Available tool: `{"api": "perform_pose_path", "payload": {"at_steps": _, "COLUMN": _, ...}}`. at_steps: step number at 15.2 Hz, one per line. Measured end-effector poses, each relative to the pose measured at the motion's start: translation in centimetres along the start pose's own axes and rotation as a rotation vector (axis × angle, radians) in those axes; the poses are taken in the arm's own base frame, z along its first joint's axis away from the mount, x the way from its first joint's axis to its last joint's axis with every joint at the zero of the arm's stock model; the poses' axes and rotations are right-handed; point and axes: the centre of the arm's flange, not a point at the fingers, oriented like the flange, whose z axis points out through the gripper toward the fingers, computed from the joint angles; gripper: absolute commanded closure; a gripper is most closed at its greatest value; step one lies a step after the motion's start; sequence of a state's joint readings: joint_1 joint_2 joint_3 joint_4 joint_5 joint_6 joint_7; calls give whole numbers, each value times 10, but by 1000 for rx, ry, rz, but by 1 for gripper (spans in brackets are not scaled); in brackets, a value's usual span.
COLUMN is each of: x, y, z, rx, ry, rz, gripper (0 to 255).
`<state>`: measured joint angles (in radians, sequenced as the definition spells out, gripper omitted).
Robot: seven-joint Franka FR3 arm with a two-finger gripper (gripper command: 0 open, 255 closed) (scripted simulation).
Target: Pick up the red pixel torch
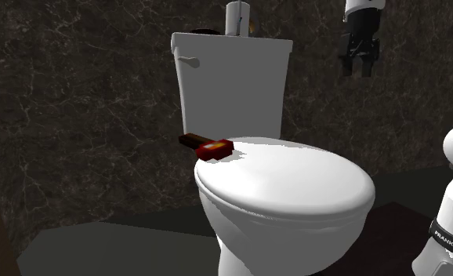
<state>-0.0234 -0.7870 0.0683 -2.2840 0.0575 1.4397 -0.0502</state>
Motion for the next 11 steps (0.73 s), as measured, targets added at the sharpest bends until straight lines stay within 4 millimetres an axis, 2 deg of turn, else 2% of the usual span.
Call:
{"api": "perform_pose_path", "payload": {"at_steps": 2, "x": 4, "y": -5, "z": 2, "rx": -2, "ry": 0, "rz": -2, "gripper": 0}}
{"api": "perform_pose_path", "payload": {"at_steps": 4, "x": 17, "y": -22, "z": 8, "rx": -9, "ry": -1, "rz": -7, "gripper": 0}}
{"api": "perform_pose_path", "payload": {"at_steps": 11, "x": 80, "y": -87, "z": 37, "rx": -38, "ry": -5, "rz": -32, "gripper": 0}}
